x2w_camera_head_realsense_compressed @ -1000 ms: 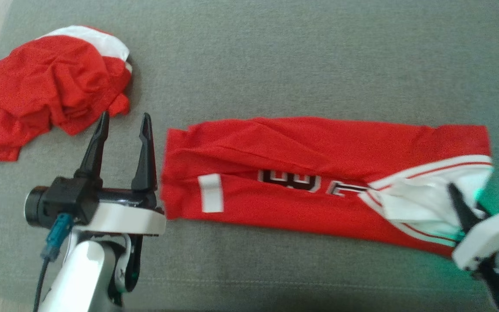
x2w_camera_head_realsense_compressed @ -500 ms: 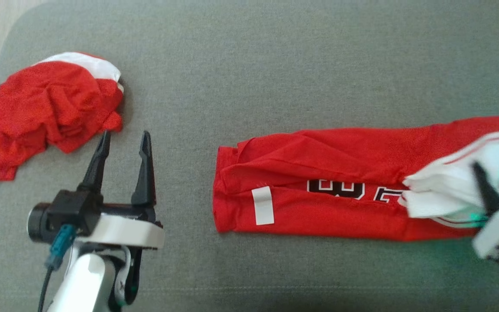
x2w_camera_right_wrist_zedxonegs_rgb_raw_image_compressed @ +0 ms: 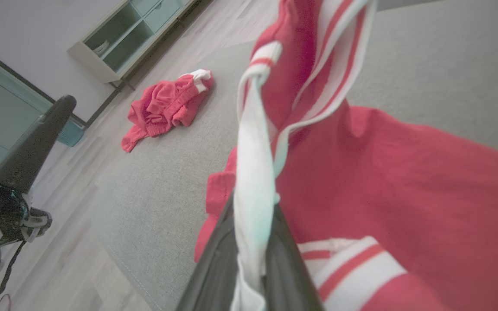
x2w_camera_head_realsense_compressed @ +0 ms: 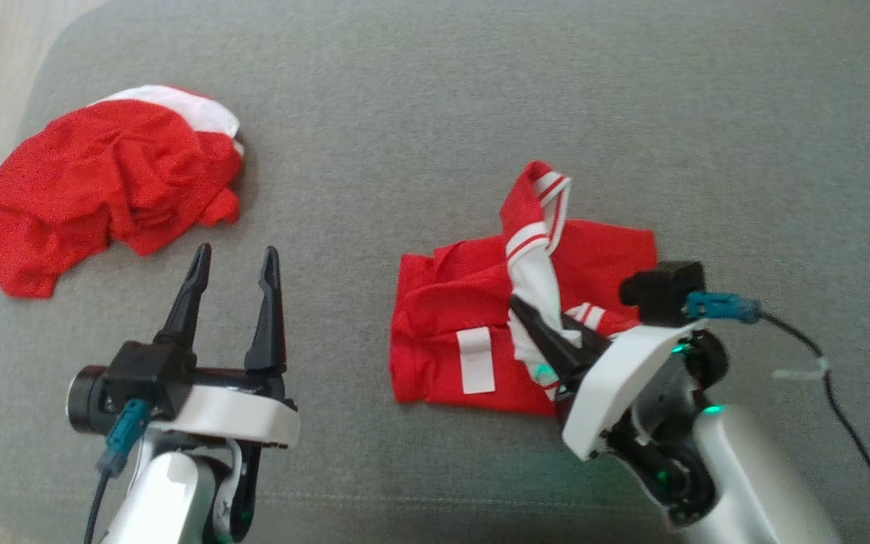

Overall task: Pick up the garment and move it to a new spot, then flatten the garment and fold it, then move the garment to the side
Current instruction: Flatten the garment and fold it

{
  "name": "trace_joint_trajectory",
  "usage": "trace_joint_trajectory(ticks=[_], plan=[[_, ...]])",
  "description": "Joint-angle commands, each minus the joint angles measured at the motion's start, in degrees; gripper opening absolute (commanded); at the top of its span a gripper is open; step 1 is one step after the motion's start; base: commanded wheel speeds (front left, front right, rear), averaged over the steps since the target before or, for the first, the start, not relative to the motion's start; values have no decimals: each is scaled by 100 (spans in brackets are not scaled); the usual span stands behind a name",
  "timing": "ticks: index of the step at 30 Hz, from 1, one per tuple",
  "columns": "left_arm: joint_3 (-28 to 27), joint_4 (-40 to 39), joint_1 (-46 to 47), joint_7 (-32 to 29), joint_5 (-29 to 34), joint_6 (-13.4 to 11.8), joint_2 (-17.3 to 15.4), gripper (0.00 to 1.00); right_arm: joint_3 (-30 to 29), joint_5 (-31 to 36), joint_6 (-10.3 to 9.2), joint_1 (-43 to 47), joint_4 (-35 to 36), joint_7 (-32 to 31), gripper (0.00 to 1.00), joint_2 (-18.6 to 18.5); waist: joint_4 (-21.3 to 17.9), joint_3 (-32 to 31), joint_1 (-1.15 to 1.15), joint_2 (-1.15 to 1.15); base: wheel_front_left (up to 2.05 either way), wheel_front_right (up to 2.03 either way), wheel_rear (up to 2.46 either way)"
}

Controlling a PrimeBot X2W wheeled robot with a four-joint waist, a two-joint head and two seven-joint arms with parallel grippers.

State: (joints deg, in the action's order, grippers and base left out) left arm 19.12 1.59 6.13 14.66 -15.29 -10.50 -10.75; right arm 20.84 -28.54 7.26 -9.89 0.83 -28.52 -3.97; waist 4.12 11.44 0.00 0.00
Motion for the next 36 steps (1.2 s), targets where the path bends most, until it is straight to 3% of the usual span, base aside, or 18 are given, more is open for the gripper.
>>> trace_joint_trajectory(ticks=[1, 10, 11, 12, 13, 17, 23, 28, 36], plan=[[-184, -166, 282, 33, 8, 45, -36, 100, 225, -133, 23, -304, -48, 276, 0, 98, 130, 60, 0, 0, 0, 0, 0], [-136, -146, 348, 33, 43, 68, 63, 100, 932, -730, 23, -841, -1196, 1212, 0, 108, 339, 215, 0, 0, 0, 0, 0], [-139, -145, 348, 33, 50, 66, 71, 100, 972, -764, 23, -893, -1314, 1262, 10, 108, 336, 224, 0, 0, 0, 0, 0], [-148, -146, 347, 33, 52, 66, 74, 100, 1000, -797, 23, -947, -1404, 1324, 80, 108, 326, 241, 0, 0, 0, 0, 0], [-158, -145, 350, 33, 55, 69, 77, 100, 1023, -812, 23, -995, -1487, 1373, 100, 108, 316, 256, 0, 0, 0, 0, 0], [-174, -151, 374, 33, 142, 66, 56, 100, 1060, -684, 23, -1166, -1548, 1769, 100, 108, 258, 280, 0, 0, 0, 0, 0], [-251, -171, 364, 33, 180, 42, 52, 100, 765, -38, 23, -1230, -1100, 2590, 100, 109, 126, 247, 0, 0, 0, 0, 0], [-327, -185, 288, 33, 187, 5, 32, 100, -54, 579, 23, -941, -511, 2917, 100, -73, -10, 176, 0, 0, 0, 0, 0], [-486, -176, 97, 34, 127, -49, -71, 100, -1781, 1268, 23, 288, 386, 2671, 100, -437, -246, 3, 0, 0, 0, 0, 0]])
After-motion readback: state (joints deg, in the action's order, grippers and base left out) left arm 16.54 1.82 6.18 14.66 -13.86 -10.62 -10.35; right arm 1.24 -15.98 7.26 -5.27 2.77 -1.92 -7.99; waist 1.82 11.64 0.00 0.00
